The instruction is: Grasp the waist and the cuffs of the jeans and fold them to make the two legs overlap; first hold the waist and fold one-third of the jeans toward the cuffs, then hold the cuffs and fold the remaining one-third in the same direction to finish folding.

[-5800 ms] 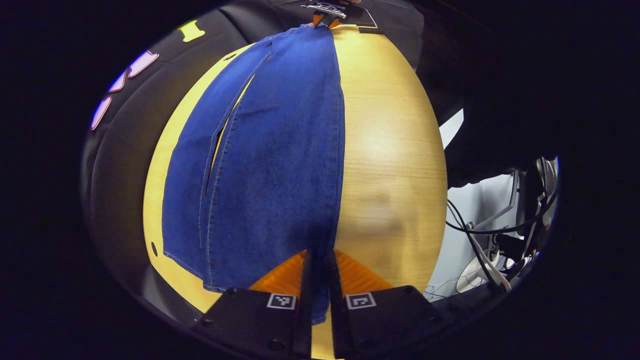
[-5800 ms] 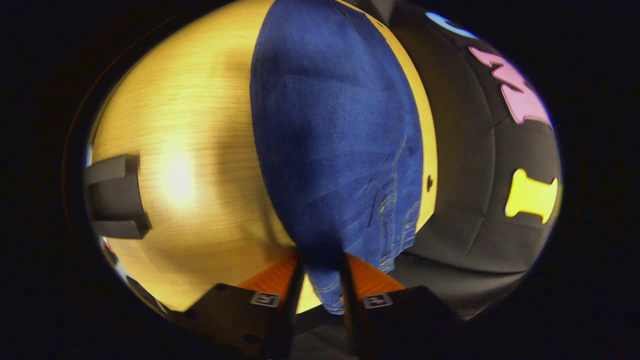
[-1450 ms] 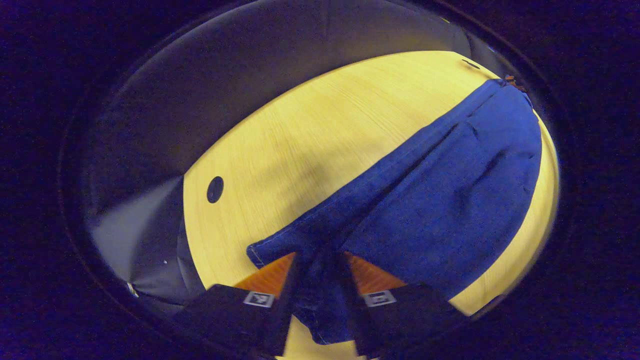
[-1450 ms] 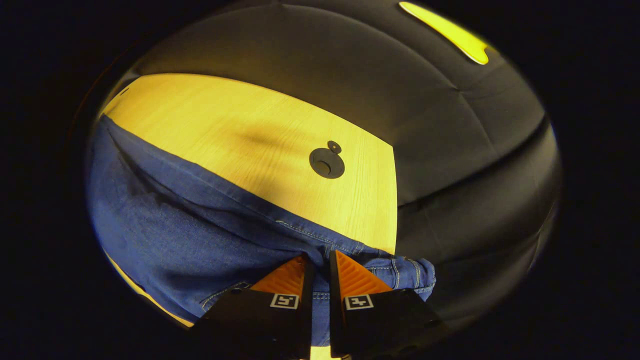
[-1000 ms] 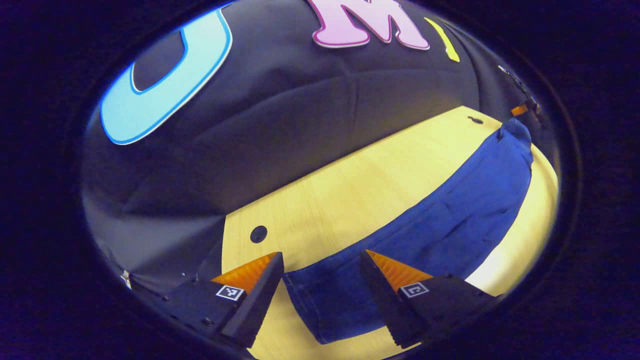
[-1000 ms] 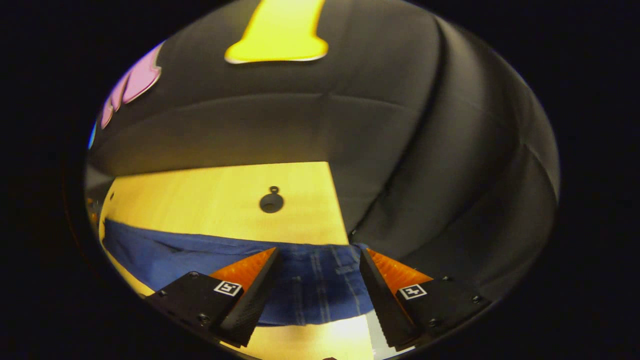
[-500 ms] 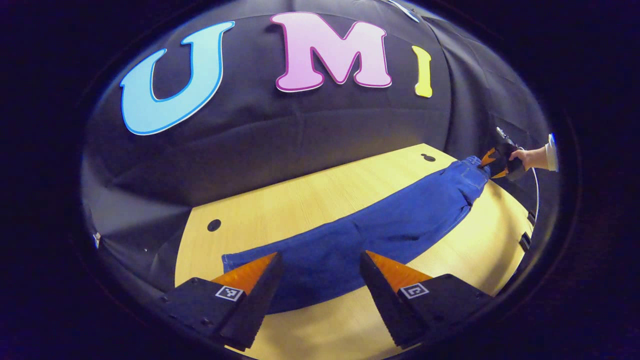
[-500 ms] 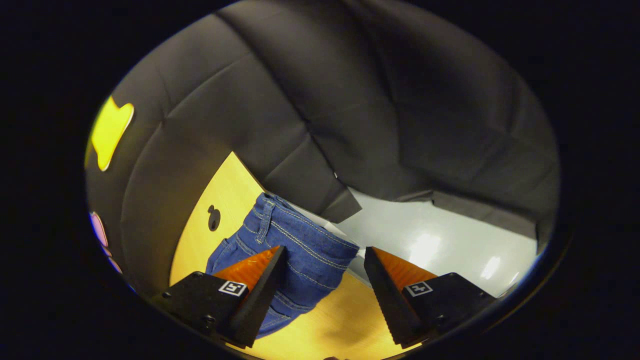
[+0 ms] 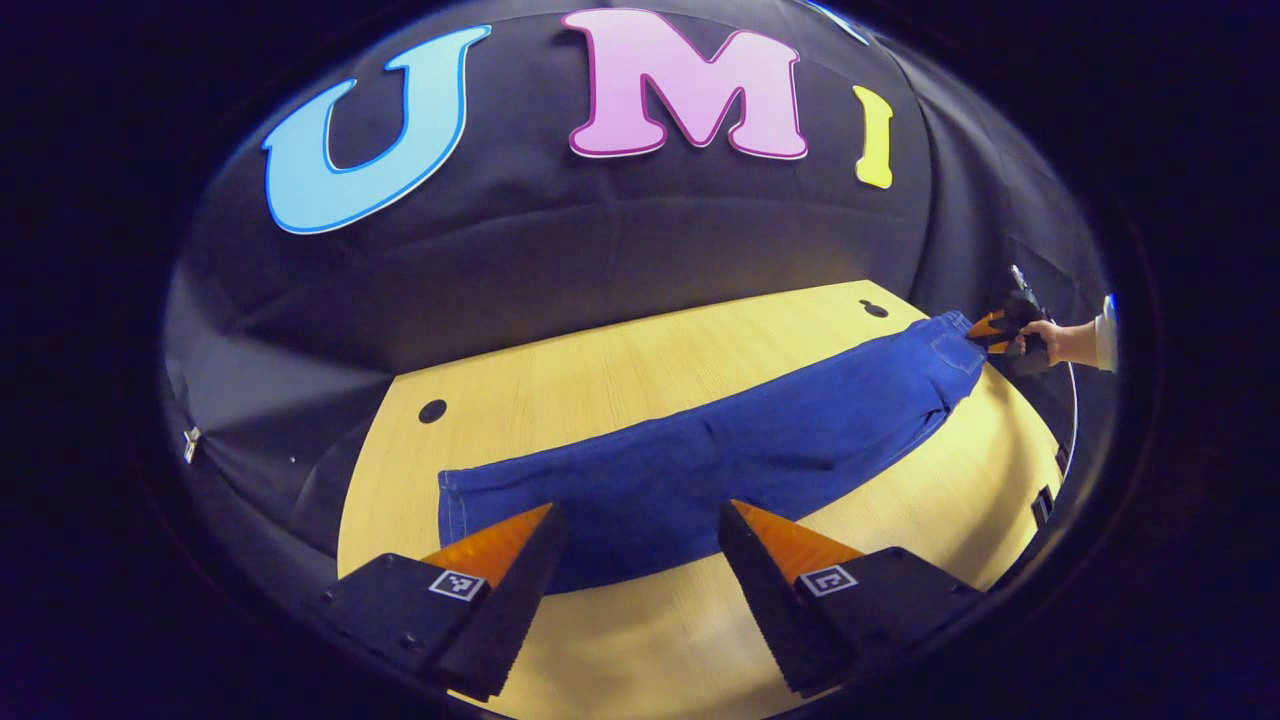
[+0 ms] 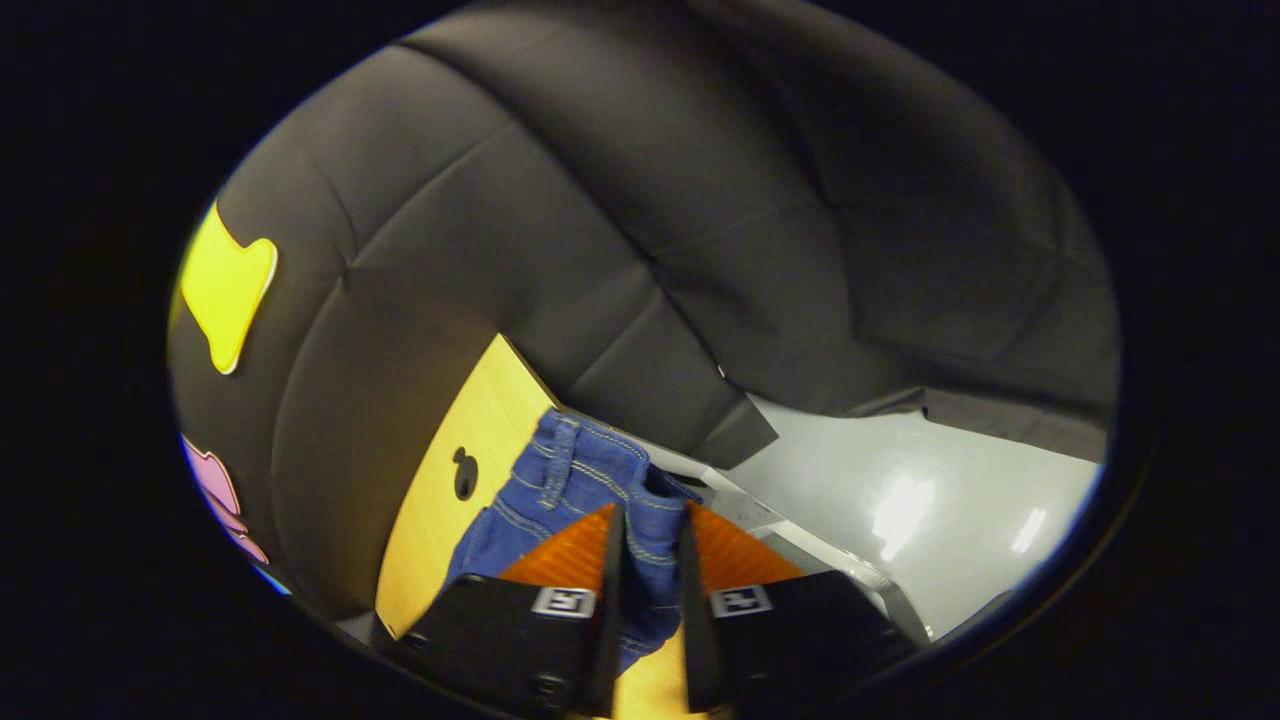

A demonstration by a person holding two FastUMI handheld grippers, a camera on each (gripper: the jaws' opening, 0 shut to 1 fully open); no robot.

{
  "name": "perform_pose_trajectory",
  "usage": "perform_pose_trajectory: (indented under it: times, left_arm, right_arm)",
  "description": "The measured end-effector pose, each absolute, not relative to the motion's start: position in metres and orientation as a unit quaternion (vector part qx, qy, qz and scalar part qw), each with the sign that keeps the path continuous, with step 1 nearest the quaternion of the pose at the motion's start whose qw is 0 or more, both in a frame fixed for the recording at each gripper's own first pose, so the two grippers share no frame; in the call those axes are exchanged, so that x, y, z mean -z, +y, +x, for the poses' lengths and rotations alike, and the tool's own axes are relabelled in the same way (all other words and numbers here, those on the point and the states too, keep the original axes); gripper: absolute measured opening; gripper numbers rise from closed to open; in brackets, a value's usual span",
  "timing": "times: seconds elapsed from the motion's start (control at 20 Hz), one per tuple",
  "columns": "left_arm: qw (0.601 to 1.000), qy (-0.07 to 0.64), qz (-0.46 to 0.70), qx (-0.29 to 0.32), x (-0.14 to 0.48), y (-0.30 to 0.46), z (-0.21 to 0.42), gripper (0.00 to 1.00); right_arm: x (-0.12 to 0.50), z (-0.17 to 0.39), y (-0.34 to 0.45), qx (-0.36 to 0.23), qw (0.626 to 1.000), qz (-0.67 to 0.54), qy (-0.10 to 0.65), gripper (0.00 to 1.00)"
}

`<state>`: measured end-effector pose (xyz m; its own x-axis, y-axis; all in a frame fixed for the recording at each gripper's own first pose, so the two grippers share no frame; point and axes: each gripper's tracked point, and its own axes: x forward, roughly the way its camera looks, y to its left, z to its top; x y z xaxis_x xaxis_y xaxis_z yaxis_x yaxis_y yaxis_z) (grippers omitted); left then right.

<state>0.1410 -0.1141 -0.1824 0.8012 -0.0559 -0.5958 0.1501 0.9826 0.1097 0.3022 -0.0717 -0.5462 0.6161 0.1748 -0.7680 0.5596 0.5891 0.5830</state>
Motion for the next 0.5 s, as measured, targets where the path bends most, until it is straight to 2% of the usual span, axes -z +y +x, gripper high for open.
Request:
perform_pose_trajectory:
  times: [0.15,0.3,0.5]
  left_arm:
    - [0.952,0.295,0.068,0.05,0.173,-0.11,0.134,0.98]
    - [0.955,0.287,0.044,0.055,0.175,-0.103,0.123,0.98]
    - [0.958,0.276,0.033,0.064,0.17,-0.076,0.099,0.98]
  right_arm:
    - [0.507,0.316,-0.066,0.104,0.807,0.434,0.387,0.04]
    - [0.436,0.327,-0.043,0.064,0.83,0.44,0.337,0.06]
    - [0.337,0.32,0.03,-0.009,0.854,0.434,0.288,0.05]
